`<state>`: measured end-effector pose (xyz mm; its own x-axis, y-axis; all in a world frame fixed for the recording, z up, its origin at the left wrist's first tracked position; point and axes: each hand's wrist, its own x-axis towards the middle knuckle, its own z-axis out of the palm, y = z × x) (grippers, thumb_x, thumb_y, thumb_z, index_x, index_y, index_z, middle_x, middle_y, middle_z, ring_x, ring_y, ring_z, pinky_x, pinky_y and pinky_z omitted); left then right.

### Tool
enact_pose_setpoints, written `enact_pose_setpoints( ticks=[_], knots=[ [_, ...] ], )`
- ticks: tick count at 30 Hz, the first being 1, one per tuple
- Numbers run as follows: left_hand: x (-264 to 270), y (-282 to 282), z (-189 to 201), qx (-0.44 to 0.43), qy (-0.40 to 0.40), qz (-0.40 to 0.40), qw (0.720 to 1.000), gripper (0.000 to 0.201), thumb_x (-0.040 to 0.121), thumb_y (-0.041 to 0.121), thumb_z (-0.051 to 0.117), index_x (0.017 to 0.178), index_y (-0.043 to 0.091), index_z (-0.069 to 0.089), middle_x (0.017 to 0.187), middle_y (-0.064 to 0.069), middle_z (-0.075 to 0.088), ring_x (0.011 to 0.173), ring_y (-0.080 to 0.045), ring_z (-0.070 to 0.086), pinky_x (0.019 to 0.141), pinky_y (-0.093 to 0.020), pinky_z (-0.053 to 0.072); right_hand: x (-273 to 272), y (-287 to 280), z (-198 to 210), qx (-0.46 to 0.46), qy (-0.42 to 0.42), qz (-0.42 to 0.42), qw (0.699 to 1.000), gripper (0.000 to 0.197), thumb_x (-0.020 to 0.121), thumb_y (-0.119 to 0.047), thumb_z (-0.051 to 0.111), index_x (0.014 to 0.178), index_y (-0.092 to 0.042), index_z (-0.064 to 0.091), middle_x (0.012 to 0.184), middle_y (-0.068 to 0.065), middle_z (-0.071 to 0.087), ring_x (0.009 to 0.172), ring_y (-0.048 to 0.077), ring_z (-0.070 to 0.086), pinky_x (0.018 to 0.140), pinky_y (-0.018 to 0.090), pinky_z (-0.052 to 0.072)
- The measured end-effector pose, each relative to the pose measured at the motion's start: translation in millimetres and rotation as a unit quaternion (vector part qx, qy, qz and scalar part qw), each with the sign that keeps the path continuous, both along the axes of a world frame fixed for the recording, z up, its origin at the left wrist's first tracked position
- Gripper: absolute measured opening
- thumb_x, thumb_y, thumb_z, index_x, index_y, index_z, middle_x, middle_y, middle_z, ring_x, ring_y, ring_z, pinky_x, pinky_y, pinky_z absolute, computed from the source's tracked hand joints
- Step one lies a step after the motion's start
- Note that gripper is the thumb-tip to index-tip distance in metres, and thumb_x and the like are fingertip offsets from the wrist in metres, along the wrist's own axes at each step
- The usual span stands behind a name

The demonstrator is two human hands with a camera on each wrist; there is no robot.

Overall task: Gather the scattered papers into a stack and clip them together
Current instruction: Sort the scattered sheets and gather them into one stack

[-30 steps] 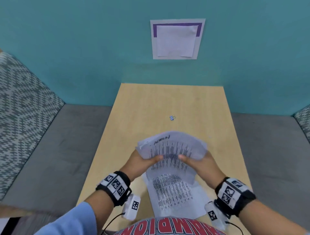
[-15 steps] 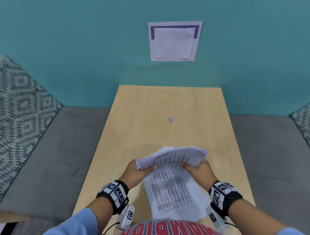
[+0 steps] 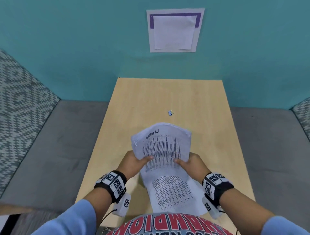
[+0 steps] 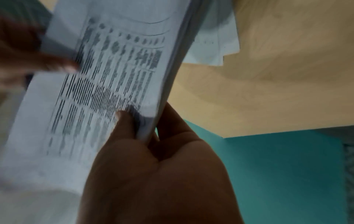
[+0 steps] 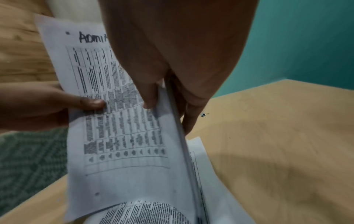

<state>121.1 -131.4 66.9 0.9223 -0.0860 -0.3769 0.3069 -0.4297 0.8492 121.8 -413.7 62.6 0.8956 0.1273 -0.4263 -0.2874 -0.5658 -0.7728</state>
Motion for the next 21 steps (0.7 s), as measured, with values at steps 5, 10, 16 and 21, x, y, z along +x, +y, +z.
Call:
enact_pose_setpoints(
  ticks=[5, 10, 16, 21],
  knots=[
    [5, 52, 10, 0.044, -0.028, 0.055, 0.997, 0.056, 0.078, 0.071, 0.078, 0.097, 0.02, 0.07, 0.091, -0.003, 0.069, 0.081, -0.019, 0.062, 0.077, -0.038, 0.05, 3, -15, -24, -0.034, 0.009, -0.001, 0.999, 0.025, 0.094, -0.028, 0.075, 0.119, -0.021, 0.072, 0.118, -0.001, 0.077, 0.103, 0.014, 0.074, 0.1, 0.039, 0.058],
    [-14, 111, 33, 0.038, -0.049, 0.173, 0.983, 0.019, 0.085, 0.046, 0.086, 0.088, 0.029, 0.077, 0.098, -0.002, 0.078, 0.091, -0.024, 0.072, 0.087, -0.044, 0.058, -15, -17, -58, -0.257, 0.118, 0.048, 0.958, 0.102, 0.07, -0.077, 0.073, 0.141, -0.008, 0.048, 0.138, 0.014, 0.053, 0.124, 0.03, 0.058, 0.099, 0.039, 0.052],
    [-53, 163, 47, 0.018, -0.052, 0.245, 0.968, 0.021, 0.087, 0.023, 0.087, 0.098, 0.038, 0.078, 0.099, 0.019, 0.083, 0.095, -0.003, 0.078, 0.091, -0.041, 0.06, -31, 11, -79, -0.342, 0.102, 0.015, 0.934, 0.116, 0.053, -0.08, 0.083, 0.135, -0.007, 0.045, 0.133, 0.014, 0.052, 0.126, 0.033, 0.053, 0.097, 0.045, 0.054],
    [-69, 188, 39, 0.038, -0.046, 0.251, 0.966, 0.024, 0.086, 0.025, 0.088, 0.094, 0.046, 0.081, 0.104, 0.015, 0.083, 0.098, -0.008, 0.079, 0.088, -0.042, 0.063, -26, 28, -86, -0.262, 0.124, 0.01, 0.957, 0.072, 0.072, -0.044, 0.09, 0.122, -0.009, 0.051, 0.117, 0.013, 0.062, 0.103, 0.029, 0.064, 0.081, 0.035, 0.055]
  ],
)
